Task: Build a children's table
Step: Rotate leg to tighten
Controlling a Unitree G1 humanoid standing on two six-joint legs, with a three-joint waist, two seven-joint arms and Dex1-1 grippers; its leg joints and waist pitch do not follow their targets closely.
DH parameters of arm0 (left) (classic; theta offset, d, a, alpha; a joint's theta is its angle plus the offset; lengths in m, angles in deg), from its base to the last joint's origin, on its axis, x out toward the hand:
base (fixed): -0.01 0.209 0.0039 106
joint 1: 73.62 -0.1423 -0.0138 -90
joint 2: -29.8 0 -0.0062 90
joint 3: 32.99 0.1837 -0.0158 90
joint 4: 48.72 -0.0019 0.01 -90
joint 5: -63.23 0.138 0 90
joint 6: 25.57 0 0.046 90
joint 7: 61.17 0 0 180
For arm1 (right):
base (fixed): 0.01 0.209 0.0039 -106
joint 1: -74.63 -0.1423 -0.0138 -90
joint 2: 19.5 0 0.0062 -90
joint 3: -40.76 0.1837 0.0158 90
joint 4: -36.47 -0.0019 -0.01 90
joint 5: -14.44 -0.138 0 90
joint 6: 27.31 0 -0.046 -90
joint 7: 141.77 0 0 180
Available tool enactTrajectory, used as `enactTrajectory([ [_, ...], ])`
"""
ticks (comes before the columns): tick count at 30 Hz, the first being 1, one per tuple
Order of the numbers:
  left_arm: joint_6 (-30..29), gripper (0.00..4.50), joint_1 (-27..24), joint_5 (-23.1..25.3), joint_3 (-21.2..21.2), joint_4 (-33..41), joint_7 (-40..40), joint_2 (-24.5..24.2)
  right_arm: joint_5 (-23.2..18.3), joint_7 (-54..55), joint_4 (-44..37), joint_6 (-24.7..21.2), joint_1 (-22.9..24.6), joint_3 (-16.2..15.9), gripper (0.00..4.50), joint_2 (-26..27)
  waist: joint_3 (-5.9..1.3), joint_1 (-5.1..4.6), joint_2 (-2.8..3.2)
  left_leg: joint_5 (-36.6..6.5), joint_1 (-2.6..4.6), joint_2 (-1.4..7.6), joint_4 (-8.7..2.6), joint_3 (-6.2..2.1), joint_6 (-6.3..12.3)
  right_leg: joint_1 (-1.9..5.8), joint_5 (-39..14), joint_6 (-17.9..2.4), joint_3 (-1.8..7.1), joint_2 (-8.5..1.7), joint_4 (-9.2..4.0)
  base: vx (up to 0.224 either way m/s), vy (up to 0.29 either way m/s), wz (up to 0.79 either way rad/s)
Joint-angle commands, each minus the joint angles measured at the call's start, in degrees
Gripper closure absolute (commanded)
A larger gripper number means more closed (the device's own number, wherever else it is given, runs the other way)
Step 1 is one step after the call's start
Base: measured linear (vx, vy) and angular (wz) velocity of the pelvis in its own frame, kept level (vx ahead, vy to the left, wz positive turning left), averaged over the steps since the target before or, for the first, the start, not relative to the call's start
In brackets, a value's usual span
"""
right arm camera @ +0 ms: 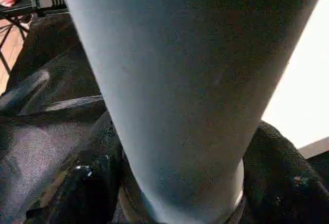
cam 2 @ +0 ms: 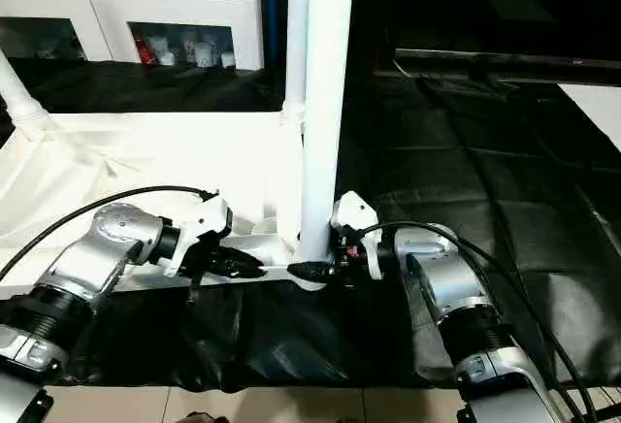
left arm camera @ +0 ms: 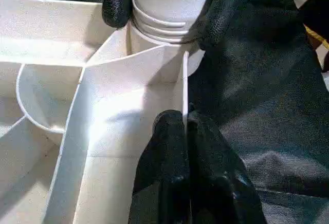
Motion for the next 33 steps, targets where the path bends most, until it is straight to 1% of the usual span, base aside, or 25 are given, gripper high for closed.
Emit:
enactTrajectory([
  [1,0.6,4.5,0.92,-1.15,0.1,2.65,-0.27,0.96,1.34,-1.62,-1.02,0.46,0.47,-3.16,1.76,0.77,-3.95,-0.21,0.02,-21.13,2.26,2.92,-4.89,-1.49,-0.7,1.49,-20.28,-11.57,1.13,-2.31,-4.16,0.0,0.0,0.0],
  [6,0.81,4.5,0.91,-0.78,-0.3,2.14,-2.07,1.91,0.64,1.82,-0.72,0.28,0.81,-1.7,1.78,2.68,-4.02,-0.39,0.02,-20.54,2.19,2.87,-4.89,-1.47,-0.58,1.56,-18.98,-11.83,1.09,-2.21,-4.02,0.0,0.0,0.0],
  [7,0.76,4.5,1.0,-0.61,-0.42,1.88,-3.12,2.37,0.27,3.63,-0.35,0.37,0.92,-0.85,1.79,3.51,-4.02,-0.53,-0.08,-20.51,2.13,2.84,-4.86,-1.46,-0.59,1.54,-19.09,-11.8,1.12,-2.26,-4.01,0.0,0.0,0.0],
  [8,1.11,4.5,1.24,-0.25,-0.62,1.27,-5.11,3.29,-0.21,7.72,0.72,-0.26,0.88,0.81,1.79,5.17,-3.98,-0.64,-0.15,-20.74,2.12,2.8,-4.87,-1.52,-0.68,1.56,-19.85,-11.54,1.09,-2.27,-4.14,0.0,0.0,0.0],
  [9,1.17,4.5,1.27,-0.21,-0.64,1.2,-5.35,3.4,-0.25,8.24,0.86,-0.36,0.87,1.01,1.8,5.38,-3.95,-0.83,-0.08,-20.92,2.12,2.76,-4.84,-1.54,-0.89,1.43,-20.52,-11.42,1.16,-2.34,-4.22,0.0,0.0,0.0],
  [10,1.4,4.5,1.89,0.41,-1.23,-0.01,-9.03,4.98,0.15,14.09,2.65,0.43,0.61,2.64,1.8,7.48,-4.0,-1.03,-0.09,-20.99,2.05,2.75,-4.88,-1.66,-1.23,1.52,-21.25,-11.02,1.08,-2.37,-4.23,0.0,0.0,0.0],
  [12,1.9,4.5,2.49,0.92,-1.66,-1.06,-11.92,6.37,0.75,19.65,4.59,0.21,-0.05,4.09,1.8,9.36,-3.97,-1.25,-0.09,-22.0,2.28,2.63,-4.85,-1.69,-1.84,1.22,-22.64,-10.63,1.07,-2.32,-4.51,0.0,0.0,0.0],
  [13,1.79,4.5,3.0,1.28,-1.88,-1.85,-13.96,7.42,0.99,23.78,6.06,0.55,-0.62,5.22,1.8,10.84,-3.94,-1.43,0.02,-22.09,2.12,2.65,-4.95,-1.78,-2.15,1.29,-22.63,-10.4,1.06,-2.31,-4.44,0.0,0.0,0.0],
  [14,1.85,4.5,3.52,1.67,-1.99,-2.55,-15.96,8.57,1.25,28.22,7.74,0.51,-1.37,6.27,1.8,12.37,-3.92,-1.58,0.05,-22.4,2.14,2.6,-4.99,-1.8,-2.36,1.18,-22.84,-10.37,1.04,-2.29,-4.46,0.0,0.0,0.0],
  [15,1.52,4.5,4.69,2.59,-2.2,-4.07,-20.6,10.92,2.4,37.76,11.28,0.66,-3.16,7.87,1.8,15.04,-3.96,-1.94,-0.06,-23.22,2.3,2.48,-4.88,-1.79,-2.72,1.02,-23.58,-10.2,0.99,-2.26,-4.59,0.0,0.0,0.0],
  [16,1.51,4.5,4.97,2.76,-2.25,-4.41,-21.67,11.51,2.66,40.12,12.2,0.81,-3.68,8.22,1.8,15.68,-3.88,-2.38,0.17,-24.0,2.28,2.35,-4.93,-1.91,-3.14,0.91,-24.63,-9.99,0.93,-2.18,-4.69,0.0,0.0,0.0],
  [17,1.47,4.5,5.27,2.94,-2.31,-4.79,-22.85,12.14,2.83,42.43,13.16,0.91,-4.23,8.61,1.8,16.37,-4.0,-2.47,0.14,-24.11,2.37,2.37,-4.88,-1.96,-3.29,0.94,-24.84,-9.82,0.87,-2.28,-4.75,0.0,0.0,0.0],
  [18,1.29,4.5,5.7,3.17,-2.47,-5.3,-24.54,12.97,2.59,44.46,14.32,0.8,-4.93,9.17,1.8,17.27,-3.99,-2.65,0.12,-24.22,2.29,2.4,-4.9,-1.97,-3.25,0.96,-24.66,-9.77,0.92,-2.27,-4.79,0.0,0.0,0.0],
  [19,1.14,4.5,6.4,3.58,-2.75,-6.19,-26.91,14.38,2.59,46.97,15.94,1.34,-6.07,9.76,1.8,18.85,-4.08,-2.58,0.34,-24.16,2.29,2.35,-4.81,-1.9,-2.71,1.07,-23.74,-9.63,0.92,-2.28,-4.92,0.0,0.0,0.0],
  [20,1.14,4.5,6.4,3.58,-2.75,-6.19,-26.91,14.38,2.59,46.97,15.94,1.34,-6.07,9.76,1.8,18.85,-4.08,-2.58,0.34,-24.16,2.29,2.35,-4.81,-1.9,-2.71,1.07,-23.74,-9.63,0.92,-2.28,-4.92,0.0,0.0,0.0],
  [21,1.79,4.5,7.03,3.94,-2.93,-7.08,-28.75,15.68,3.58,49.44,17.32,2.83,-7.28,9.68,1.8,20.35,-4.18,-2.68,0.17,-23.44,2.12,2.34,-4.77,-1.81,-2.11,1.19,-21.88,-9.94,0.97,-2.17,-4.81,0.0,0.0,0.0],
  [22,2.13,4.5,7.29,4.04,-3.03,-7.4,-29.29,16.24,3.25,49.9,18.01,3.43,-7.97,10.13,1.8,21.23,-4.21,-2.64,0.29,-23.07,2.14,2.34,-4.75,-1.79,-2.03,1.13,-21.11,-10.19,0.98,-2.16,-4.72,0.0,0.0,0.0],
  [23,2.2,4.5,7.33,4.06,-3.05,-7.46,-29.37,16.34,3.16,49.95,18.14,3.52,-8.09,10.25,1.8,21.39,-4.27,-2.59,0.27,-22.06,2.02,2.34,-4.75,-1.71,-1.49,1.38,-18.92,-10.75,0.98,-2.1,-4.56,0.0,0.0,0.0],
  [24,2.85,4.5,7.63,4.24,-3.17,-7.99,-29.64,16.82,2.32,49.64,18.98,4.22,-8.93,11.19,1.45,22.41,-4.27,-2.59,0.27,-22.06,2.02,2.34,-4.75,-1.71,-1.49,1.38,-18.92,-10.75,0.98,-2.1,-4.56,0.0,0.0,0.0],
  [25,3.12,4.5,7.68,4.29,-3.21,-8.13,-29.5,16.83,2.21,49.52,19.18,4.67,-9.2,11.47,1.24,22.58,-4.36,-2.51,0.3,-20.98,1.93,2.36,-4.73,-1.61,-0.85,1.59,-16.88,-11.3,0.96,-2.08,-4.38,0.0,0.0,0.0],
  [26,3.33,4.5,7.55,4.13,-3.2,-7.92,-28.92,16.65,1.76,48.7,18.98,4.7,-9.23,11.72,1.24,22.54,-4.39,-2.48,0.27,-20.49,1.89,2.35,-4.66,-1.55,-0.63,1.66,-16.23,-11.5,0.96,-2.09,-4.31,0.0,0.0,0.0],
  [29,3.85,4.5,6.91,3.52,-3.11,-7.02,-26.95,15.94,0.91,46.99,18.52,4.84,-9.29,12.1,0.91,22.04,-4.45,-2.33,0.34,-18.61,1.75,2.4,-4.65,-1.5,0.4,1.95,-13.52,-12.2,0.92,-2.05,-4.01,0.0,0.0,0.0],
  [31,4.04,4.5,6.17,3.16,-2.97,-6.19,-25.48,15.1,1.34,45.83,18.33,5.63,-9.15,11.61,0.75,20.8,-4.48,-2.32,0.24,-17.84,1.73,2.41,-4.55,-1.42,0.82,2.03,-12.46,-12.71,0.94,-2.09,-3.9,0.0,0.0,0.0],
  [32,4.48,4.5,5.53,2.67,-2.94,-5.51,-24.19,14.4,2.02,45.66,18.27,5.94,-9.05,11.33,0.75,19.39,-4.49,-2.28,0.03,-17.45,1.75,2.44,-4.5,-1.35,1.09,2.05,-12.14,-12.98,0.93,-2.09,-3.88,0.0,0.0,0.0],
  [33,4.68,4.5,5.06,2.27,-2.92,-4.95,-23.15,13.84,2.54,45.12,18.13,6.17,-8.93,11.02,0.61,18.2,-4.5,-2.18,-0.01,-17.15,1.81,2.47,-4.44,-1.36,1.27,2.09,-11.97,-13.19,0.91,-2.13,-3.8,0.0,0.0,0.0],
])
